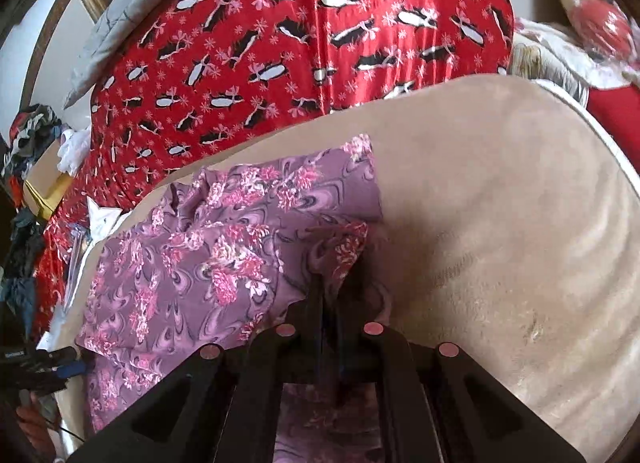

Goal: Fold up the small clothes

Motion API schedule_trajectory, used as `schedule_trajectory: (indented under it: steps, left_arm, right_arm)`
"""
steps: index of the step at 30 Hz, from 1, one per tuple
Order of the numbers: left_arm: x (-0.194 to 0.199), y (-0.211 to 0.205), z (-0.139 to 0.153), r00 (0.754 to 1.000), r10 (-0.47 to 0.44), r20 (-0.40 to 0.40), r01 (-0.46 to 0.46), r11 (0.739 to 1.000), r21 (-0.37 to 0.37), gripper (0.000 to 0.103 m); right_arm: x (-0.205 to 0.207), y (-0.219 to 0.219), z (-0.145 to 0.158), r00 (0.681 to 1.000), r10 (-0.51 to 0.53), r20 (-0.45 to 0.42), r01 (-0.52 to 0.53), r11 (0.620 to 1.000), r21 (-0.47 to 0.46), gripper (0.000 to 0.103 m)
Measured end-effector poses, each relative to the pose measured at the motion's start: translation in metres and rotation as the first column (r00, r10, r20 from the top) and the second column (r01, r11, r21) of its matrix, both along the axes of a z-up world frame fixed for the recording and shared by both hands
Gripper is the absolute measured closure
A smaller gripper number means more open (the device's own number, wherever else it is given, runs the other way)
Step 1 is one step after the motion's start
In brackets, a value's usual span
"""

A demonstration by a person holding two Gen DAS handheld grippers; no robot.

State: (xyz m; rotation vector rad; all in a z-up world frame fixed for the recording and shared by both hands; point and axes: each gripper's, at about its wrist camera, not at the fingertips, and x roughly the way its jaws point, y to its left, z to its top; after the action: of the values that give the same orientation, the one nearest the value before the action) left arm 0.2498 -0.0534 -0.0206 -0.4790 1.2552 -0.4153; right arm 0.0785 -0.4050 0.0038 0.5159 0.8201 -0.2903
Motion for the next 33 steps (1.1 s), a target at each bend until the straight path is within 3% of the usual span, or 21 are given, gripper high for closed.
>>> schedule_trajectory:
  steps: [2,3,5,8,9,11,13,15,17,19,22,27,29,31,33]
  left_arm:
    - [0.000,-0.001,0.008,0.999,-0.005,0.041,0.004,1.000,0.023,0.066]
    - [0.002,-0.003,0.010,0.998,-0.008,0.057,0.005,0.999,0.049,0.060]
    - [0.008,-0.012,0.009,0.995,-0.014,0.095,-0.004,0.984,0.178,0.058]
    - [0.016,-0.026,-0.007,0.994,-0.057,0.092,0.025,0.949,0.316,0.058]
    - [0.019,-0.031,-0.016,0.995,-0.069,0.069,0.041,0.938,0.343,0.057]
    - [0.019,-0.038,-0.031,0.996,-0.078,0.051,0.052,0.923,0.381,0.056]
    - [0.017,-0.042,-0.028,0.994,-0.084,0.070,0.048,0.912,0.408,0.056]
    - [0.018,-0.041,-0.028,0.994,-0.092,0.053,0.063,0.912,0.406,0.056]
    - [0.020,-0.030,-0.027,0.996,-0.088,0.003,0.081,0.930,0.358,0.056]
    - [0.017,-0.022,-0.027,0.996,-0.085,-0.035,0.092,0.939,0.331,0.056]
    - [-0.005,-0.019,-0.023,0.991,-0.111,-0.071,0.128,0.934,0.332,0.056]
    - [-0.066,-0.017,-0.024,0.975,-0.190,-0.114,0.219,0.907,0.360,0.056]
    - [-0.088,-0.010,-0.025,0.968,-0.215,-0.129,0.248,0.899,0.360,0.056]
    - [-0.106,-0.001,-0.023,0.964,-0.226,-0.139,0.261,0.899,0.353,0.056]
    - [-0.124,0.014,-0.023,0.958,-0.229,-0.174,0.275,0.908,0.315,0.056]
  right_arm:
    - [0.001,0.000,0.002,1.000,0.005,0.006,-0.005,1.000,-0.009,0.099]
    - [0.004,-0.001,-0.001,1.000,0.019,-0.011,-0.019,1.000,-0.004,0.098]
    - [0.009,-0.003,-0.008,0.997,0.046,-0.068,-0.045,0.999,0.024,0.097]
    - [-0.005,-0.007,0.012,1.000,-0.025,-0.001,0.025,1.000,0.007,0.089]
    - [-0.013,-0.005,0.022,0.997,-0.023,0.070,0.022,1.000,0.012,0.090]
    - [-0.017,0.003,0.027,0.992,0.024,0.123,-0.028,0.999,0.028,0.090]
    - [-0.011,0.015,0.019,0.992,0.090,0.085,-0.092,0.996,0.016,0.090]
    - [0.006,0.029,-0.015,0.979,0.164,-0.121,-0.166,0.986,-0.004,0.094]
    - [0.001,0.033,-0.015,0.983,0.161,-0.090,-0.166,0.985,-0.041,0.093]
    - [0.000,0.029,-0.012,0.982,0.150,-0.116,-0.148,0.989,0.020,0.093]
    - [-0.007,0.028,-0.005,0.974,0.170,-0.152,-0.159,0.984,0.084,0.091]
    - [-0.045,0.055,-0.011,0.909,0.273,-0.315,-0.245,0.961,0.126,0.084]
    - [-0.062,0.065,-0.010,0.900,0.284,-0.331,-0.258,0.959,0.118,0.081]
    - [-0.089,0.074,-0.009,0.897,0.296,-0.329,-0.259,0.954,0.151,0.071]
    - [-0.114,0.085,-0.009,0.887,0.308,-0.345,-0.268,0.950,0.159,0.070]
